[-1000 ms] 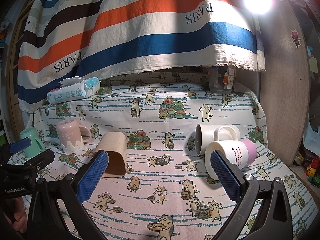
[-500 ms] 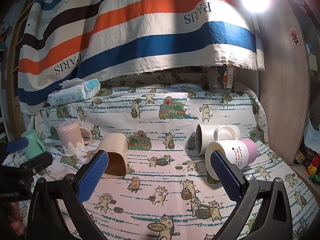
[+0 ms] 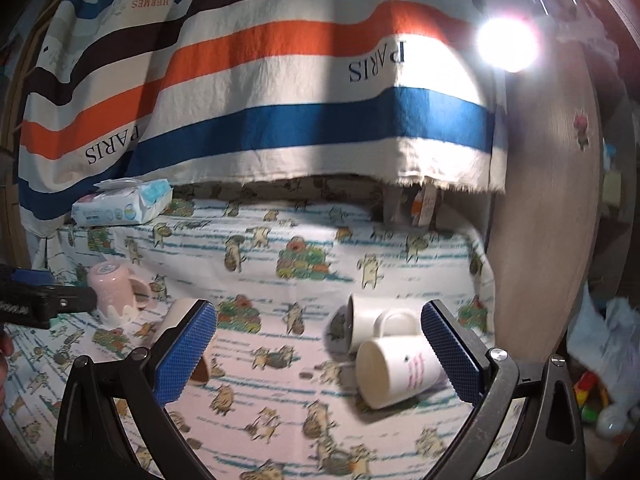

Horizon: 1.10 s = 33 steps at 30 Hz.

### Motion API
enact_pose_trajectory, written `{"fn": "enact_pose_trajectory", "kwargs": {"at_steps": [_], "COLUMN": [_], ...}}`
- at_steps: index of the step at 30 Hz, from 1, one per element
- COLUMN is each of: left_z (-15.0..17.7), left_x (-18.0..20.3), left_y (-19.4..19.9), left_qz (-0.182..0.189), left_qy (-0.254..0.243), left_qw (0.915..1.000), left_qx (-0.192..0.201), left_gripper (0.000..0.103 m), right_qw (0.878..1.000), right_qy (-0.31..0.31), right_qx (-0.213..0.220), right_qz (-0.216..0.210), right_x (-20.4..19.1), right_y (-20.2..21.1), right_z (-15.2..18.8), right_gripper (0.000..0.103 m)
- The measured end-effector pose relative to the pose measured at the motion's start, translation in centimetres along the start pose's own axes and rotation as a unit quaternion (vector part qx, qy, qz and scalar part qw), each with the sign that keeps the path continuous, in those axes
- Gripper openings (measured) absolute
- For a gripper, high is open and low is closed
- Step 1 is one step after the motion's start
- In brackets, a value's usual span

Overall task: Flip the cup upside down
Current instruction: 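Reach the left gripper to the beige cup lying on its side and grasp it, then lift the beige cup with the left gripper while the right gripper closes on it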

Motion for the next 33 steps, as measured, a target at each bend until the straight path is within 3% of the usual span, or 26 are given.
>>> {"fn": "enact_pose_trajectory", "kwargs": {"at_steps": [5, 13, 19, 24, 28, 33], "left_z": [-0.4, 0.6, 2.3, 3.7, 4.2, 4.3], "left_x": [1.2, 2.0, 2.0, 1.8, 2.4, 3.5], "left_y": [-5.9, -13.6, -15.7, -16.2, -15.6, -12.8], "left_qz": [-0.020, -0.047, -0.067, -0.055, -0.045, -0.008], "left_qy": [0.019, 0.024, 0.008, 0.035, 0.021, -0.002], "left_qw": [0.9973, 0.9858, 0.9801, 0.9768, 0.9791, 0.9848], "left_qx": [-0.068, -0.159, -0.187, -0.204, -0.197, -0.174], "left_gripper": [0.094, 0.091, 0.091, 0.087, 0.068, 0.067], "right_qw": [1.000, 0.996, 0.994, 0.992, 0.990, 0.989], "right_qy": [-0.010, -0.028, -0.041, -0.044, -0.053, -0.061], "right_qx": [-0.022, -0.079, -0.099, -0.113, -0.128, -0.134], "right_qz": [-0.010, 0.005, 0.013, 0.014, 0.014, 0.017], "right_x": [0.6, 1.7, 3.0, 3.2, 3.4, 3.8], "right_y": [-2.3, -6.3, -8.0, -8.7, -9.1, -8.7], "right_z": [-0.2, 2.3, 3.8, 4.9, 5.8, 6.1], "right_gripper": [0.102, 0.102, 0.102, 0.102, 0.102, 0.102]}}
Point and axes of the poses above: each gripper's, at about its wrist camera, not at the fingertips, and y roughly against the way its jaws point, x to its right, z to its underside, the point moved 9 cm from there along -y, roughly the way its jaws point, and after that the axes turned 7 degrees about x, right-handed, at the moved point
